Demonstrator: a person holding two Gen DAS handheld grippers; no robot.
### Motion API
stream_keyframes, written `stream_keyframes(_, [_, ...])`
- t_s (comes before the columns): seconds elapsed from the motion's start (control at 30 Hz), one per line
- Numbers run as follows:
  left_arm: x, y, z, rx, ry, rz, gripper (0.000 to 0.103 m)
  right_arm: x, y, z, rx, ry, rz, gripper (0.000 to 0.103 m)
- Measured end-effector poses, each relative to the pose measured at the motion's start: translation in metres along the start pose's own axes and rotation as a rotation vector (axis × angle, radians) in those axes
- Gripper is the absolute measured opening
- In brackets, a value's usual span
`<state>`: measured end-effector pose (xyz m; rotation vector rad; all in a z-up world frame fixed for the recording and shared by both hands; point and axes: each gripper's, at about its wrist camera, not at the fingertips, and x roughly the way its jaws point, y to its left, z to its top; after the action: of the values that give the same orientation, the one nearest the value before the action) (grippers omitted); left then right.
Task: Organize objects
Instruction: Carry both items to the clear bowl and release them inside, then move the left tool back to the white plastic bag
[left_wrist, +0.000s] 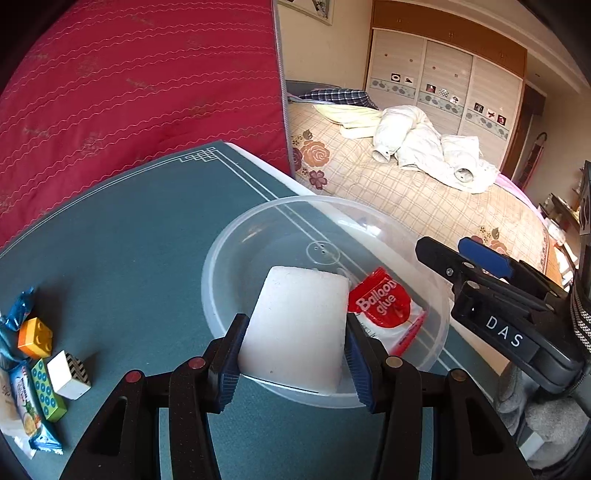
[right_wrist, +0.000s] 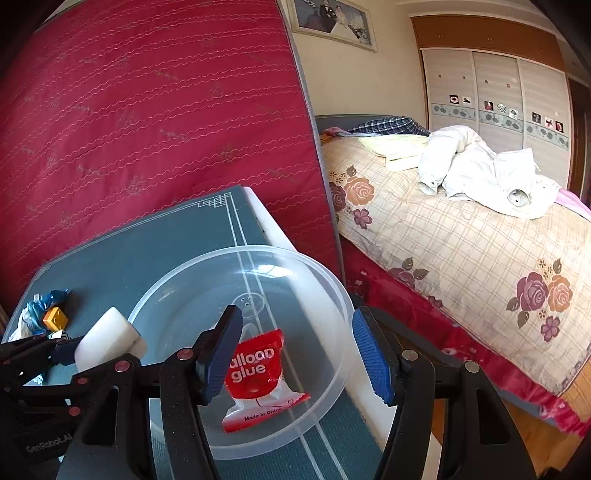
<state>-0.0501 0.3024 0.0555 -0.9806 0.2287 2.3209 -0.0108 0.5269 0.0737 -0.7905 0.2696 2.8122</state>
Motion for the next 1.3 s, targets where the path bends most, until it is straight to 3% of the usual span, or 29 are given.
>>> stream_keyframes(0.07, [0.003,-0.002,0.0,0.002,-0.005,-0.021,0.068,0.001,-0.001,0.0,0.005,0.0,-0.002,0.064])
stream_keyframes(0.1, [0.003,-0.004,0.0,-0.002,-0.012,-0.02,0.081,0.0,-0.001,0.0,0.007,0.0,-0.003,0.064])
stream_keyframes(0.13, [0.002,-0.001,-0.001,-0.01,-0.02,-0.017,0.085,0.0,-0.002,0.0,0.009,0.001,-0.004,0.064])
stream_keyframes(0.4, [-0.008,0.02,-0.012,-0.079,-0.019,0.002,0.085,0.0,-0.001,-0.004,0.008,0.004,-0.004,0.064])
stream_keyframes(0.63, [-0.013,0.042,-0.022,-0.137,-0.025,0.062,0.086,0.0,0.002,-0.005,0.005,0.008,-0.002,0.064])
stream_keyframes(0.9, [-0.02,0.059,-0.036,-0.154,-0.027,0.142,0.1,-0.005,0.012,-0.011,-0.022,0.007,0.0,0.068])
stream_keyframes(1.3, [-0.048,0.087,-0.054,-0.175,-0.063,0.232,0.102,-0.02,0.046,-0.019,-0.095,-0.002,0.03,0.072])
